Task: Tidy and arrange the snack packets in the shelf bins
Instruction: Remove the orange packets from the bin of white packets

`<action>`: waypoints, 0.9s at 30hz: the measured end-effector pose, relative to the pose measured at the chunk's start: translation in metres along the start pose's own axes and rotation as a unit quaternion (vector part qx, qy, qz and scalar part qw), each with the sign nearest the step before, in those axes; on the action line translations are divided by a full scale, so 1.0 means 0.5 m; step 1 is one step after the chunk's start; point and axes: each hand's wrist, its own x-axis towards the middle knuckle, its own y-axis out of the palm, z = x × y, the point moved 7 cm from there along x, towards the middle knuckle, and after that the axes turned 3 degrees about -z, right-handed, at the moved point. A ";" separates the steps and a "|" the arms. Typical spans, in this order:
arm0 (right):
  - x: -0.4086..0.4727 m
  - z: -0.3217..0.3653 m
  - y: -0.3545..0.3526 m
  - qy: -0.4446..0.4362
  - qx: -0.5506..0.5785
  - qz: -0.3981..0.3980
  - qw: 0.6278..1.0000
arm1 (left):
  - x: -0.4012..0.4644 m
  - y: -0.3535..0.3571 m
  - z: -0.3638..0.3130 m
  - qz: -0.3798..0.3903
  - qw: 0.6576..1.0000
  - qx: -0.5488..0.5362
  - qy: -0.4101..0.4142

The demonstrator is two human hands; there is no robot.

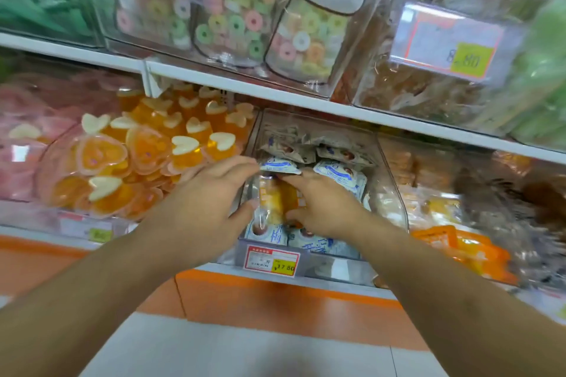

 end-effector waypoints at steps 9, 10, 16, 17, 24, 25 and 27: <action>-0.040 0.015 -0.046 -0.053 0.081 -0.066 0.993 | 0.003 -0.009 -0.014 -0.011 1.000 -0.007 -0.005; -0.053 0.018 -0.054 -0.057 0.108 -0.071 0.990 | 0.005 -0.012 -0.020 -0.017 1.000 -0.010 -0.004; -0.149 0.025 -0.137 -0.012 0.401 -0.107 0.910 | -0.002 -0.047 -0.094 -0.029 0.978 -0.205 -0.036; -0.165 0.025 -0.150 -0.011 0.421 -0.110 0.900 | -0.006 -0.046 -0.112 -0.011 0.954 -0.294 -0.055; -0.267 -0.050 -0.197 0.013 0.378 -0.118 0.918 | 0.009 0.000 -0.218 -0.016 0.901 -0.430 -0.055; -0.286 -0.066 -0.213 0.009 0.358 -0.136 0.924 | 0.012 0.011 -0.238 -0.010 0.898 -0.438 -0.051; -0.328 -0.109 -0.245 0.016 0.332 -0.184 0.925 | 0.017 0.038 -0.279 0.015 0.900 -0.434 -0.035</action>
